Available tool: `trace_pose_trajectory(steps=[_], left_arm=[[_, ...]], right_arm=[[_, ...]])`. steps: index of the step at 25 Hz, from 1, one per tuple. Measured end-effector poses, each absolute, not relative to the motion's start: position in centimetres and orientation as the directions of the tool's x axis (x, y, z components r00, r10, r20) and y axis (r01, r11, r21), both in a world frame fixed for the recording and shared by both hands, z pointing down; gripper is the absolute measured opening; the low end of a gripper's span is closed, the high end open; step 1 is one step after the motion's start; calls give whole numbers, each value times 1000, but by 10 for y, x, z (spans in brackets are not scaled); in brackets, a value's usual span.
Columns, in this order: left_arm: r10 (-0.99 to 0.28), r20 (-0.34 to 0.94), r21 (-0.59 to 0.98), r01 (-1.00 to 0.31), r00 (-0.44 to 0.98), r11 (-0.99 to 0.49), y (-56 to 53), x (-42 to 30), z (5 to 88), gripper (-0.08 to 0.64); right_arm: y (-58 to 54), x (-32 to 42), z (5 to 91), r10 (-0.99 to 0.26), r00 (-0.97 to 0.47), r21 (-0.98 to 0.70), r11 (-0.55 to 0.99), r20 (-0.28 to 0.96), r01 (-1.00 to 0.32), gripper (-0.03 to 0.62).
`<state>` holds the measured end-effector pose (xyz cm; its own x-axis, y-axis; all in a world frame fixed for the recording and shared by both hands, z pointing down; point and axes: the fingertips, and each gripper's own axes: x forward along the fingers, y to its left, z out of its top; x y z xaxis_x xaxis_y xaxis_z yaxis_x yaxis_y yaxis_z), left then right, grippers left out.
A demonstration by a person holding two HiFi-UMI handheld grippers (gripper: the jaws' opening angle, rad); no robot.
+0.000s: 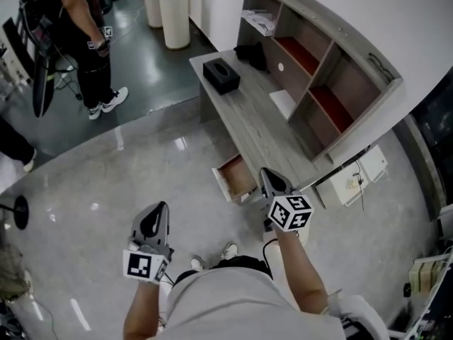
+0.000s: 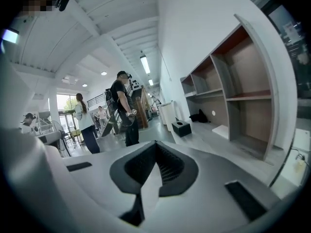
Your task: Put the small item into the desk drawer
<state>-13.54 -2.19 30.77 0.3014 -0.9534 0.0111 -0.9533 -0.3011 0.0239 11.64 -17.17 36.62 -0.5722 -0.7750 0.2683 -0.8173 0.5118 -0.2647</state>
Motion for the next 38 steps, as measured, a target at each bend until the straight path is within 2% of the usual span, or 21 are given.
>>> trace_pose_trajectory(steps=[11, 21, 29, 38], left_arm=[[-967, -69, 10, -969, 245, -246, -53, -165, 275, 18], [-967, -115, 13, -973, 227, -230, -70, -172, 252, 18], [-984, -100, 67, -986, 148, -155, -68, -191, 255, 18], [-989, -93, 69, -990, 119, -126, -47, -205, 258, 18]], right_arm=[[-187, 162, 279, -808, -578, -262, 537, 113, -802, 21], [-172, 187, 214, -822, -570, -126, 566, -13, -814, 21], [-152, 191, 190, -844, -532, -63, 536, -75, -842, 21], [-154, 158, 198, -819, -570, -52, 573, -61, -818, 22]])
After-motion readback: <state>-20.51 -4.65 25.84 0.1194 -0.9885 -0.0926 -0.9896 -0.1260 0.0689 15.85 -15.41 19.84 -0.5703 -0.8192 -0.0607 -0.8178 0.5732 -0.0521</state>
